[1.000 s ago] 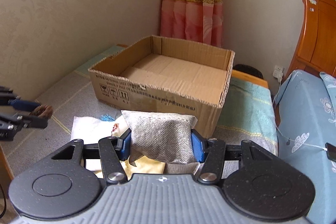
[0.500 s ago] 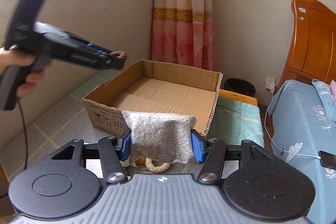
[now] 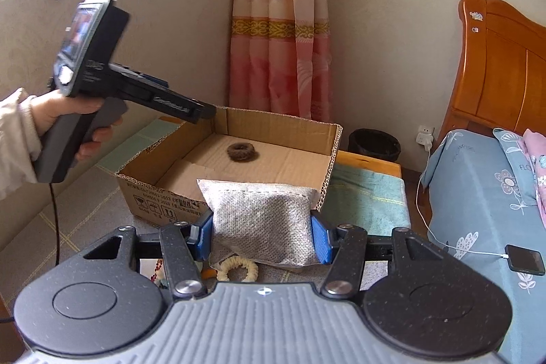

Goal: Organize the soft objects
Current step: 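Carry the hair tie into the box and open the left tool, then lower the grey sachet into the box and open the right tool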

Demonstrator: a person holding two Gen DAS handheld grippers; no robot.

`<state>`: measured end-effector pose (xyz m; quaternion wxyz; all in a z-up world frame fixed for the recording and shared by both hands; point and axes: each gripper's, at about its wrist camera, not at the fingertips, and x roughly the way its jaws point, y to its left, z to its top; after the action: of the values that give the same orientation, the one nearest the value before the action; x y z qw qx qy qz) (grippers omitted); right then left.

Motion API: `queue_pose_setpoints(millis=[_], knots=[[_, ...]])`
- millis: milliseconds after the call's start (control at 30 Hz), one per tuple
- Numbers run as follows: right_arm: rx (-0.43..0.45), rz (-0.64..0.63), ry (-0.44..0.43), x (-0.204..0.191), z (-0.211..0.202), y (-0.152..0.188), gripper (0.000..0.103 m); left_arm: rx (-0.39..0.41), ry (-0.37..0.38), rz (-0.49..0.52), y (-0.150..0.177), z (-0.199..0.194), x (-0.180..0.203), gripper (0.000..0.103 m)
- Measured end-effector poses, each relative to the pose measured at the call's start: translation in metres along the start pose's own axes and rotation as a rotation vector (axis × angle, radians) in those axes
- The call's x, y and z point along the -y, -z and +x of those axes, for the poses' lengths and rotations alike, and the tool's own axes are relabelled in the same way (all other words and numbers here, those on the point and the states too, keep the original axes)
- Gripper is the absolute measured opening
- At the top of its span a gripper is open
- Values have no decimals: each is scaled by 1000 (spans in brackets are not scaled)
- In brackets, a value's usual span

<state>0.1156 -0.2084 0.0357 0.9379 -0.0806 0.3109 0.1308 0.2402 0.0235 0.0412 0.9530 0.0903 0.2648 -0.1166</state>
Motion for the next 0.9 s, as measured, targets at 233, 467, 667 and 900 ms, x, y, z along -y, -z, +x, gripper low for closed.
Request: queue_pose_setpoints(millis=[233, 467, 667, 900], knots=[[-15, -3, -12, -4, 12, -11, 60, 1, -46, -38, 27, -56, 1, 102], [-35, 4, 5, -4, 40, -35, 60, -54, -113, -125, 67, -90, 4, 102], [-58, -11, 52, -2, 81, -61, 60, -92, -145, -149, 90, -91, -2, 102], [-103, 5, 110, 4, 138, -92, 60, -95, -190, -169, 105, -94, -11, 102]])
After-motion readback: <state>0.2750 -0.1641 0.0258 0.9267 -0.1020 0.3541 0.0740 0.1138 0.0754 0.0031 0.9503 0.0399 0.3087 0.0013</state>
